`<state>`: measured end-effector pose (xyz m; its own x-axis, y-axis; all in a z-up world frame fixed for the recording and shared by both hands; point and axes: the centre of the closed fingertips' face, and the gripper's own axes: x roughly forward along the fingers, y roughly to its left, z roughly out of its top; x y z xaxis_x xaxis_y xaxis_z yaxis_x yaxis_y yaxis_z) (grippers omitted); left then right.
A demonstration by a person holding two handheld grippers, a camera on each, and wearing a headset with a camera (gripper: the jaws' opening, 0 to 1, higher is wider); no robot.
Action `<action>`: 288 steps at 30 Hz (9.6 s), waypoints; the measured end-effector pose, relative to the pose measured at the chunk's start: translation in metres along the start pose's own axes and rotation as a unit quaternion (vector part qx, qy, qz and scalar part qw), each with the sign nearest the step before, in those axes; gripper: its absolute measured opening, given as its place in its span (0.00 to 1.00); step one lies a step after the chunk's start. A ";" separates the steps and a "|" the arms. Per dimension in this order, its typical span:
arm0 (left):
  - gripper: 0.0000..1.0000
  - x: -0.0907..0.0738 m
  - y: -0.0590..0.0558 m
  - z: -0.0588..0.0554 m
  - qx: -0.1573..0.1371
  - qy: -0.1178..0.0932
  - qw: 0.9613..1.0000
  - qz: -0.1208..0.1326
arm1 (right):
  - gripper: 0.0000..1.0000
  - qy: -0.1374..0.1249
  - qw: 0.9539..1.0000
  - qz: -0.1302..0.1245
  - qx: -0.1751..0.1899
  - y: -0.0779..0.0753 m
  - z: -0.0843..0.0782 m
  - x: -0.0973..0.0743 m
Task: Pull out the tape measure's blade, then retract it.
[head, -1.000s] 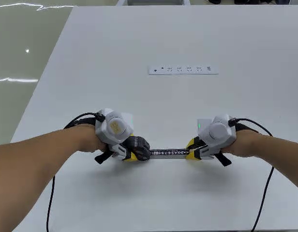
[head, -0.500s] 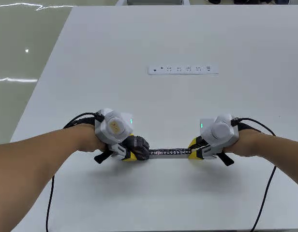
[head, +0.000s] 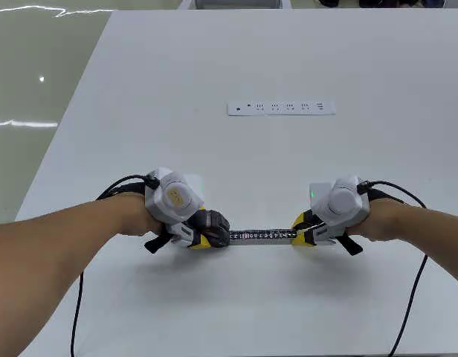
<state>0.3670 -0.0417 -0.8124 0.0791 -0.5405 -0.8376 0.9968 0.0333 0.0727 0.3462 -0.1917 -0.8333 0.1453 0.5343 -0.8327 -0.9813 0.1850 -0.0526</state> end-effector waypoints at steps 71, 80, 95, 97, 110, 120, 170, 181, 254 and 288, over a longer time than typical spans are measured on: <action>0.33 0.000 0.001 0.000 -0.011 -0.002 1.000 0.002 | 0.13 0.024 1.000 -0.005 0.012 -0.009 -0.042 -0.027; 0.33 0.000 0.001 0.000 -0.011 -0.002 1.000 0.002 | 0.13 0.028 1.000 -0.005 0.011 -0.010 -0.047 -0.030; 0.33 0.000 0.000 0.000 -0.013 -0.001 1.000 0.003 | 0.13 0.034 0.999 -0.008 0.019 -0.011 -0.056 -0.037; 0.33 0.000 0.000 0.000 -0.013 -0.001 1.000 0.003 | 0.13 0.036 0.999 -0.009 0.020 -0.011 -0.058 -0.038; 0.33 0.000 0.000 0.000 -0.014 -0.002 1.000 0.003 | 0.13 0.043 0.999 -0.011 0.024 -0.012 -0.067 -0.043; 0.33 0.000 0.001 -0.001 -0.015 -0.003 1.000 0.003 | 0.13 0.046 0.999 -0.013 0.027 -0.013 -0.071 -0.045; 0.33 0.001 0.001 0.000 -0.017 -0.004 1.000 0.001 | 0.14 0.045 0.998 -0.024 0.043 -0.011 -0.083 -0.062; 0.33 0.001 0.000 0.000 -0.015 -0.004 1.000 0.001 | 0.15 0.050 0.998 -0.030 0.037 -0.011 -0.080 -0.062; 0.87 -0.047 0.001 -0.040 -0.210 -0.099 0.966 0.110 | 1.00 -0.101 0.926 -0.227 0.284 -0.003 -0.072 -0.096; 0.99 -0.118 -0.042 -0.091 -0.325 -0.200 0.902 0.202 | 1.00 -0.149 0.903 -0.265 0.304 0.047 -0.076 -0.122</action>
<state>0.3172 0.0978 -0.7657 0.5566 -0.6300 -0.5416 0.6945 0.7106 -0.1129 0.2726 -0.3112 -0.7760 0.6906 0.4185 -0.5898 -0.5265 0.8501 -0.0132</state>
